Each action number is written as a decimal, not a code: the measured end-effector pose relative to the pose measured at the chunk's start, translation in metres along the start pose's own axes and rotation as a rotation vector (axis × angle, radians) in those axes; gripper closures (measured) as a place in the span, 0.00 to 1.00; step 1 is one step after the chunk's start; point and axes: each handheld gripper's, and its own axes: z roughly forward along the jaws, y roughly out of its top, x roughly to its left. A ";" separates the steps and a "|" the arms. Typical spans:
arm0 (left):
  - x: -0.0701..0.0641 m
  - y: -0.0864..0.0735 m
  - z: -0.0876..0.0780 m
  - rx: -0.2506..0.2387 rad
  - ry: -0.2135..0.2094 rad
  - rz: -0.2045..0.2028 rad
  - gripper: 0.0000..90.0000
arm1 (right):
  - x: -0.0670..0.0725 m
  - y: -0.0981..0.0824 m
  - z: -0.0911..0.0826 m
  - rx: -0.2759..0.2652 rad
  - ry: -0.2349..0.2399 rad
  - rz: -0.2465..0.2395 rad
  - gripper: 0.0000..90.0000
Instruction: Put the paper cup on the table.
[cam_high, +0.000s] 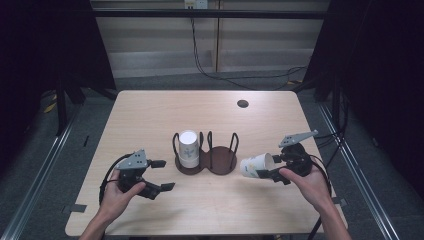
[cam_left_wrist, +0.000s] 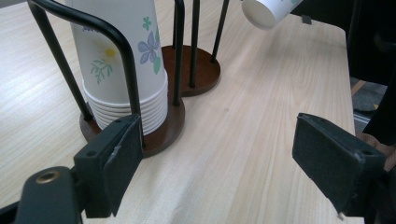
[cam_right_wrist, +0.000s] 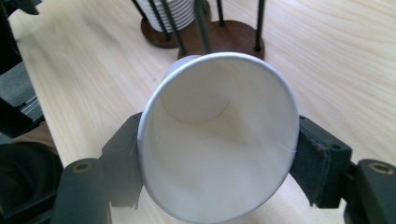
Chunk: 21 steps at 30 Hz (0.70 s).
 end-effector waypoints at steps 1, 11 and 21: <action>0.000 0.000 -0.001 -0.001 0.004 0.008 0.18 | -0.002 0.001 0.000 -0.002 -0.006 0.006 0.31; 0.003 -0.001 -0.008 0.000 0.023 0.004 0.18 | -0.021 0.015 0.001 0.051 -0.067 0.034 0.31; 0.001 -0.002 -0.008 0.011 0.035 0.020 0.18 | -0.037 0.031 0.016 0.173 -0.102 0.046 0.31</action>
